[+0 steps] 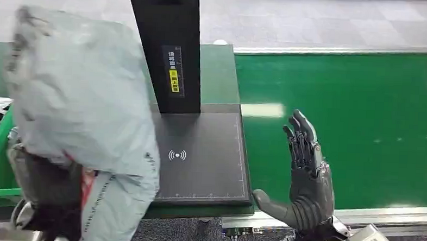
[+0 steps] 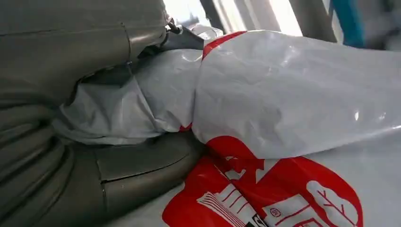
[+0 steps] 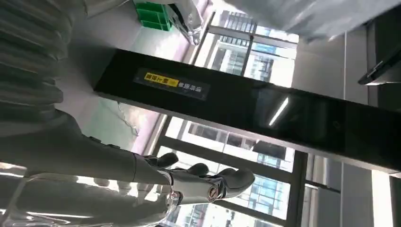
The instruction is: Moved the parcel from conveyor to table for the left to box.
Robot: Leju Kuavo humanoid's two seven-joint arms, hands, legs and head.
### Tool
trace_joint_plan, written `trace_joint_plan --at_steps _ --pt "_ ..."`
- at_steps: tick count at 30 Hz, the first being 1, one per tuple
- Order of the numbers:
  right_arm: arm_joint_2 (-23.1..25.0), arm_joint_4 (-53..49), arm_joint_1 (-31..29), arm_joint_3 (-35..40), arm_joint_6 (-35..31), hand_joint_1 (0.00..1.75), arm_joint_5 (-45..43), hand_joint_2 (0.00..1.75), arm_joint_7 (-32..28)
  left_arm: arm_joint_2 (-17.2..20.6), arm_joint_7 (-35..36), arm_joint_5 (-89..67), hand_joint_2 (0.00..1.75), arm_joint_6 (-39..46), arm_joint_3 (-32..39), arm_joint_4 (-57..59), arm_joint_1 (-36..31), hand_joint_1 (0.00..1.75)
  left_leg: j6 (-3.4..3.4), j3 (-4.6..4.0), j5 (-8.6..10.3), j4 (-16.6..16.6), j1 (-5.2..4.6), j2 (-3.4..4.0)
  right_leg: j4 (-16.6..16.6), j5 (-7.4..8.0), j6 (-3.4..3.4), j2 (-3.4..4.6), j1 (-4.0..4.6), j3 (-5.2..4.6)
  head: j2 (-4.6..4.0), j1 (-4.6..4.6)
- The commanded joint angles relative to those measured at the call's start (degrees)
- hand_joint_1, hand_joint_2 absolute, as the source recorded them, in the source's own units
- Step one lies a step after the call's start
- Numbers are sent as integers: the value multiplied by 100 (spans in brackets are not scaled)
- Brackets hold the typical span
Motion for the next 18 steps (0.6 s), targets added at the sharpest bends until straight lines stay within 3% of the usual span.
trace_joint_plan --at_steps 1,4,7,18 --pt "187 4 24 -2 43 0 33 175 31 -373 -4 67 175 316 1231 -745 446 175 -9 2 0 -3 10 14 -5 6 -19 18 12 -1 0 0" --pt "234 134 -26 21 115 0 38 175 38 -529 432 -45 175 171 1890 -416 215 175 -10 1 8 -6 10 22 -7 15 -23 28 11 -5 0 0" --pt "215 214 -53 33 160 0 25 175 32 -482 665 -173 175 -48 2114 -13 -103 175 -10 1 11 -7 7 4 -5 12 -19 9 8 1 0 0" --pt "251 320 -113 -11 275 0 -77 175 5 -242 1845 -1296 175 -785 2085 2000 -1560 175 -10 7 23 -13 6 -20 -12 20 -22 -17 7 15 0 2"
